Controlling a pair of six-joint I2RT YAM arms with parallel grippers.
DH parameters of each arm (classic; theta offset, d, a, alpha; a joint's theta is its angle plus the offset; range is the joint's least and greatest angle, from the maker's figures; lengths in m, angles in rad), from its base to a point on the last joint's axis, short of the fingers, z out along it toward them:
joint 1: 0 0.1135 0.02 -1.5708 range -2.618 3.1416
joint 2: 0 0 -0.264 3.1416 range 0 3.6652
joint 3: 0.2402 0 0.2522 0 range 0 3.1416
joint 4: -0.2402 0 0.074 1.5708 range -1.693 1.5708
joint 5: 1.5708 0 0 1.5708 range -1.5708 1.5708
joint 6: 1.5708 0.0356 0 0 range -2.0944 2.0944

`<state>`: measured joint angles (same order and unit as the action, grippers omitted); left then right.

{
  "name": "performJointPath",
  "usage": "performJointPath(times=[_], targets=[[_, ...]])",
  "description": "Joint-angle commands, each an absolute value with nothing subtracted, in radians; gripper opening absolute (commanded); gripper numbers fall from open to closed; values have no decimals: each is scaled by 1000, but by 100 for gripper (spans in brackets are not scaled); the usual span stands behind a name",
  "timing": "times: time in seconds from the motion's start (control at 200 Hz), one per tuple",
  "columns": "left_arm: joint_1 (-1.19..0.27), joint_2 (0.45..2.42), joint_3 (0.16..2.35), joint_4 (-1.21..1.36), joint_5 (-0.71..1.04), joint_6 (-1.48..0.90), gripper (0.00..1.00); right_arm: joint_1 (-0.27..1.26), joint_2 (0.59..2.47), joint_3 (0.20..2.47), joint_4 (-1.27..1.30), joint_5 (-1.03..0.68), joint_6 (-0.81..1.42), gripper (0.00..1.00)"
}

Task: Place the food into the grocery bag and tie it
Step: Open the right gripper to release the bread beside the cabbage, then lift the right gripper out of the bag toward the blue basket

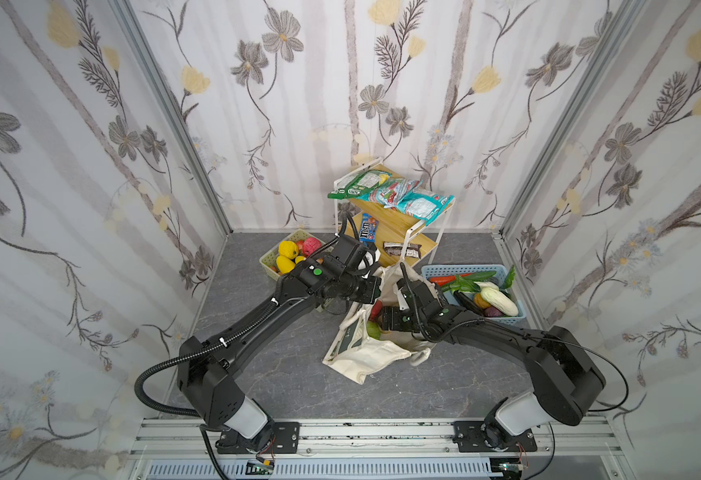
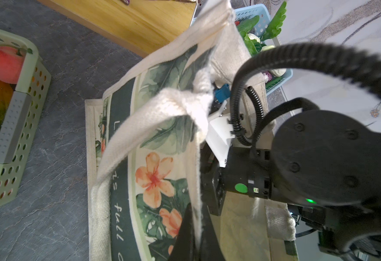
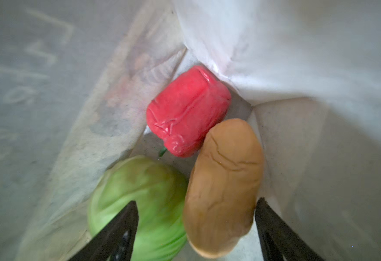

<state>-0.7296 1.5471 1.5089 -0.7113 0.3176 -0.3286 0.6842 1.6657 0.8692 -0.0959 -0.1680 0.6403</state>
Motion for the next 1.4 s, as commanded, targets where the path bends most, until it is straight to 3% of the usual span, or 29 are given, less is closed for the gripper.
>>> performJointPath(times=[0.0, 0.704, 1.394], targets=[[-727, 1548, 1507, -686, 302, -324, 0, 683, 1618, 869, -89, -179, 609, 82], [-719, 1561, 1506, -686, 303, -328, 0, 646, 1374, 924, -222, -137, 548, 84], [-719, 1574, 1518, -689, 308, -336, 0, 436, 1224, 936, -419, 9, 437, 85]])
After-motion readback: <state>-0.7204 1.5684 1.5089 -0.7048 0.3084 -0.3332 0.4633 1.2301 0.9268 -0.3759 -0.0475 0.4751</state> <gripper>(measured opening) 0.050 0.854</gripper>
